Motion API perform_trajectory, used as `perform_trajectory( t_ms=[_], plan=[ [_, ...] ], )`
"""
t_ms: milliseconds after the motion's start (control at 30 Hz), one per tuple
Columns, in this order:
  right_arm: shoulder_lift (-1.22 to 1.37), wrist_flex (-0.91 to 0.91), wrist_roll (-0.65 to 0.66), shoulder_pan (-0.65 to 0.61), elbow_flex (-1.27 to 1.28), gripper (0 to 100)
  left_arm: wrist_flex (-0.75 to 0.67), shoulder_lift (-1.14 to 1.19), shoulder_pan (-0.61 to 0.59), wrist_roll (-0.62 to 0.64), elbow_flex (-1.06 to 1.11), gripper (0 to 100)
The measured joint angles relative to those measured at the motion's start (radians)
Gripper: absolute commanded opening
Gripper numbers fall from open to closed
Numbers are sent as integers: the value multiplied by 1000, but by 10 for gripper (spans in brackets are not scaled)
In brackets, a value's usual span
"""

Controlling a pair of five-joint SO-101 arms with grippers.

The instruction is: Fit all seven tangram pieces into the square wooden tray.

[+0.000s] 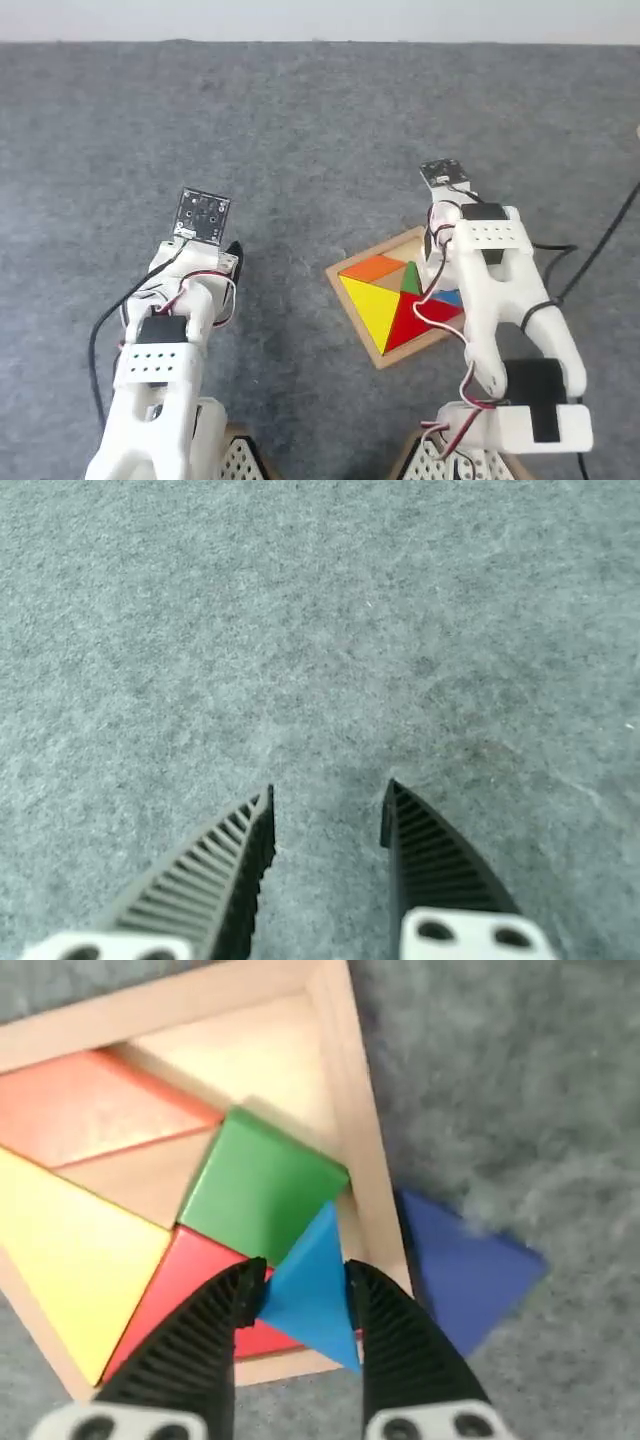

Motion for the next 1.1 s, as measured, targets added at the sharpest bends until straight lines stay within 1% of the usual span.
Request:
perform_trajectory(
  t_ms=[67, 267, 1100],
  plan=[
    [0, 0, 0, 0, 0, 16, 0, 0, 0, 0, 0, 174],
    [0, 0, -5, 0, 0, 107, 0, 0, 0, 0, 0, 174],
    [0, -44, -5, 0, 34, 113, 0, 0, 0, 0, 0, 174]
  ],
)
